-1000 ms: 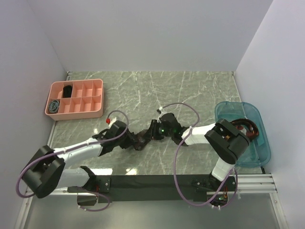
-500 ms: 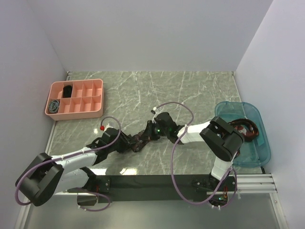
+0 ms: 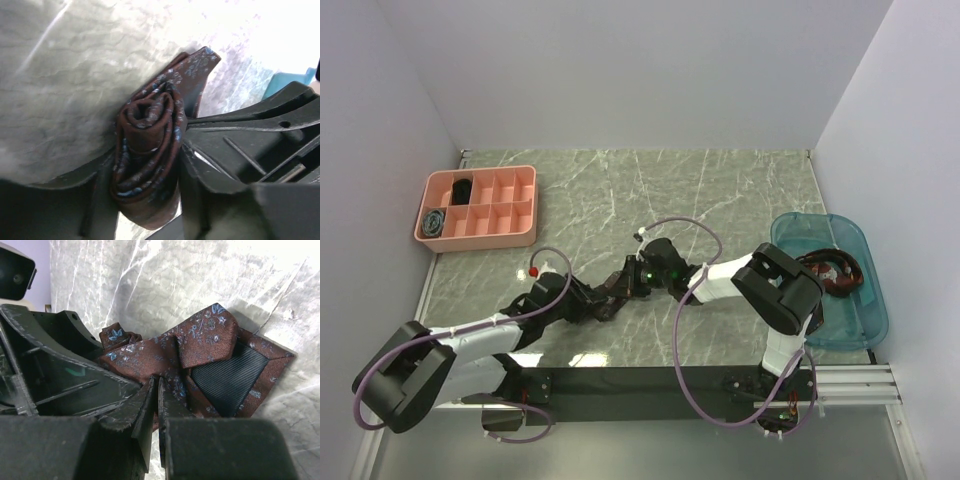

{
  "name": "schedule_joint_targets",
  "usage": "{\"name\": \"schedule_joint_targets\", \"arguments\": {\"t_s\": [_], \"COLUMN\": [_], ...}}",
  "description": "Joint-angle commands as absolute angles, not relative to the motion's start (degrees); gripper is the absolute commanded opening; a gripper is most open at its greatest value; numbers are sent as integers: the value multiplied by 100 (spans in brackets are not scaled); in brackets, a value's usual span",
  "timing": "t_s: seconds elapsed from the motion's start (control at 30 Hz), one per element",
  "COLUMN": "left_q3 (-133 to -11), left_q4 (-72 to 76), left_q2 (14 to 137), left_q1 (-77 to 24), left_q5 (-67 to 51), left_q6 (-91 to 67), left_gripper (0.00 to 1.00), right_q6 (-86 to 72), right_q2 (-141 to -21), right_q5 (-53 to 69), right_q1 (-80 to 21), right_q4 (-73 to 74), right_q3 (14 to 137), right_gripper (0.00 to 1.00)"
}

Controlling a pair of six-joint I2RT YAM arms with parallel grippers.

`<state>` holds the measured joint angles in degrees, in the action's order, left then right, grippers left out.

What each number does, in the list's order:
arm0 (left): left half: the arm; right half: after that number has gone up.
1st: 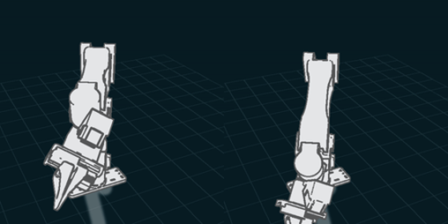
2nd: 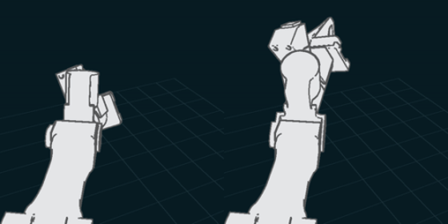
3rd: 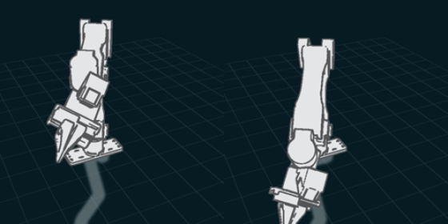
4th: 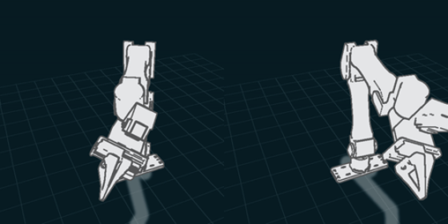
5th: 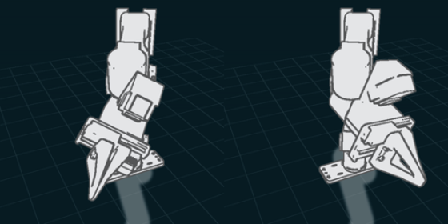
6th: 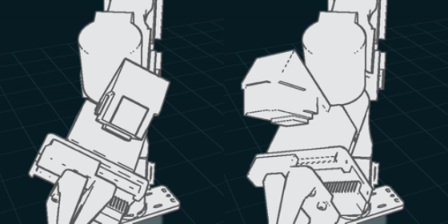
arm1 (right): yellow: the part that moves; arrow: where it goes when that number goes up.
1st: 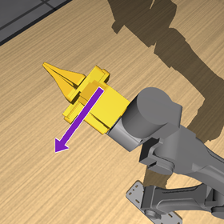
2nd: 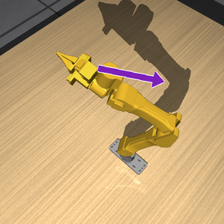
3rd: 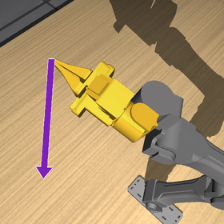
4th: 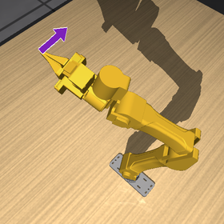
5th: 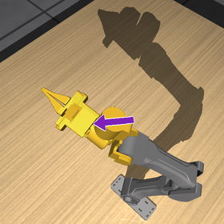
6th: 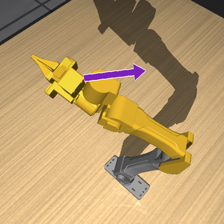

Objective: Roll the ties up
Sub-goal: Roll the tie

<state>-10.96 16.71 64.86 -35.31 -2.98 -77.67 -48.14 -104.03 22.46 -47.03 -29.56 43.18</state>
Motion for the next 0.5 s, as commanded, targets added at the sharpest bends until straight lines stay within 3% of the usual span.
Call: {"name": "schedule_joint_targets", "arguments": {"t_s": [0.0,0.1,0.2,0.23,0.33,0.47], "left_q3": [-1029,-958,-1002,-1037,-1239,-1695], "left_q4": [1573,1600,1504,1442,1073,257], "left_q2": [6294,6205,6161,6161,6179,6275], "left_q1": [-3568,-3568,-3560,-3568,-3568,-3568], "left_q5": [-360,-317,-290,-273,-220,-106], "left_q6": [-7761,-7813,-7770,-7752,-7691,-7559], "left_gripper": [44,43,29,20,14,14], "right_q6": [-4764,-4895,-4931,-4870,-4414,-3386], "right_q2": [-10459,-10424,-10424,-10406,-10004,-9371], "right_q5": [2426,2496,2470,2409,2031,1434], "right_q1": [-4966,-4975,-4983,-4966,-4957,-4983], "right_q4": [-2647,-2750,-2857,-2743,-2375,-1908], "right_q3": [4412,4395,4368,4386,4438,4439], "right_gripper": [12,11,11,12,21,33]}}
